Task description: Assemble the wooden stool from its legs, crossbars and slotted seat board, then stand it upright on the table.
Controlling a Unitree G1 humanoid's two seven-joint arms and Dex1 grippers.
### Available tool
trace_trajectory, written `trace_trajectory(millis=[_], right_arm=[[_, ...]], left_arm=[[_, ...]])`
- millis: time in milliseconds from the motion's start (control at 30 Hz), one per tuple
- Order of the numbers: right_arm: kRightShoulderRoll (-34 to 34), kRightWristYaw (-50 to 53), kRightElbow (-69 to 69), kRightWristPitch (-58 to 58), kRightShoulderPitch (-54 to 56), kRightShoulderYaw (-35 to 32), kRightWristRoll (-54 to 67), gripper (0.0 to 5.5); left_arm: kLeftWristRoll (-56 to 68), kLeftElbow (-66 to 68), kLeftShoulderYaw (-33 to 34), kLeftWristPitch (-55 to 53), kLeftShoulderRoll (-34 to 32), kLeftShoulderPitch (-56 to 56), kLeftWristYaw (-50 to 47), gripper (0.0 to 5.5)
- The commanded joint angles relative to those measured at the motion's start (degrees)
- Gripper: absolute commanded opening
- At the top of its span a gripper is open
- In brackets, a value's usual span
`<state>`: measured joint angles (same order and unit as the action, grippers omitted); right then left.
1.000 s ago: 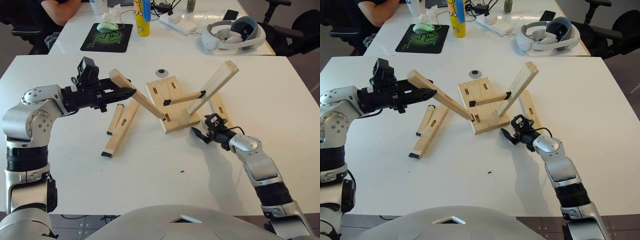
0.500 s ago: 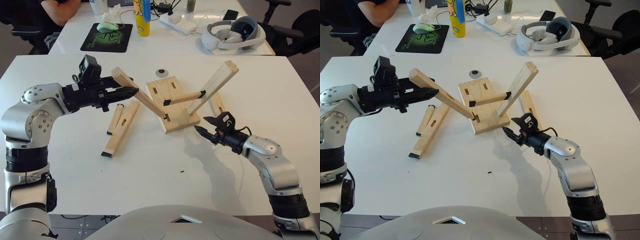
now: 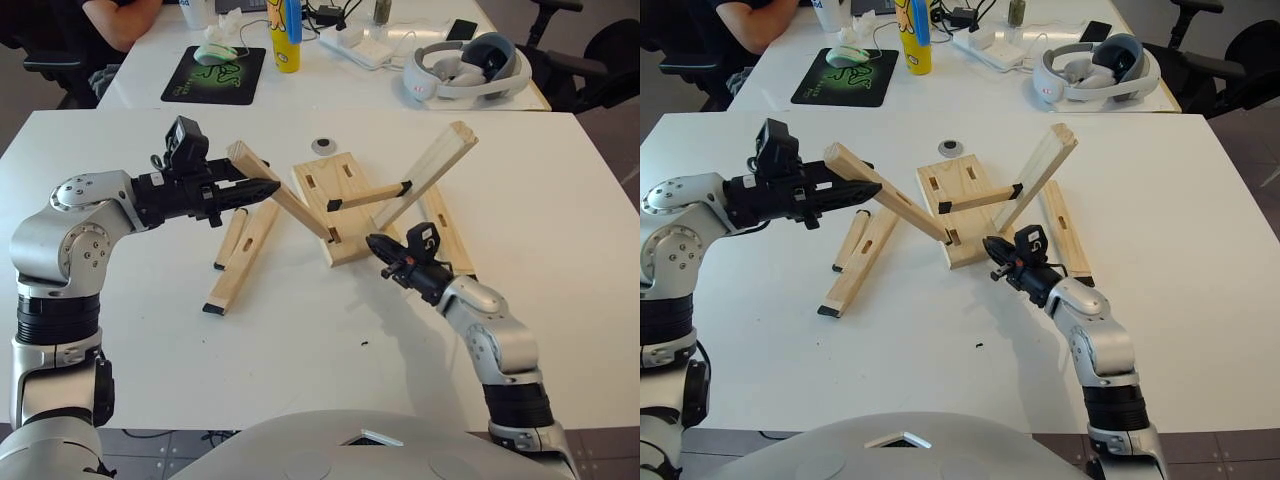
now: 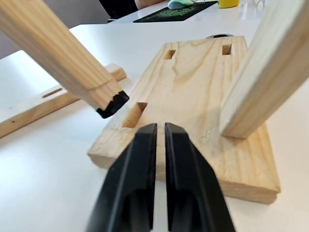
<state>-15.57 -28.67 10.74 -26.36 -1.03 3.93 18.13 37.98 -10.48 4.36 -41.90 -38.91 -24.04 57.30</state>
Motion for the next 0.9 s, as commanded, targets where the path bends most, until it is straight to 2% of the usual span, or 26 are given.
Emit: trace_trajectory(millis=[33, 267, 700, 900], right_arm=[[1.3, 2.4, -2.2, 2.8, 0.2, 0.4, -2.5, 0.0], [2.6, 3.4, -6.6, 6.5, 0.1, 2.3, -5.6, 0.0], [2.1, 5.7, -9.1, 1.8, -1.0, 7.8, -11.4, 0.0], [1.4, 5.7, -8.4, 0.8, -1.9, 8.4, -11.8, 0.0]], left_arm=[[-1.1, 0.7, -1.5, 1.4, 0.2, -2.1, 0.6, 2.03], [-1.0, 1.5, -2.1, 1.9, 0.5, -2.5, 0.6, 2.03], [-4.9, 2.5, -4.9, 5.2, -0.6, -2.6, 1.7, 2.03], [-5.9, 4.4, -4.6, 5.8, -1.0, -5.1, 2.3, 2.03]])
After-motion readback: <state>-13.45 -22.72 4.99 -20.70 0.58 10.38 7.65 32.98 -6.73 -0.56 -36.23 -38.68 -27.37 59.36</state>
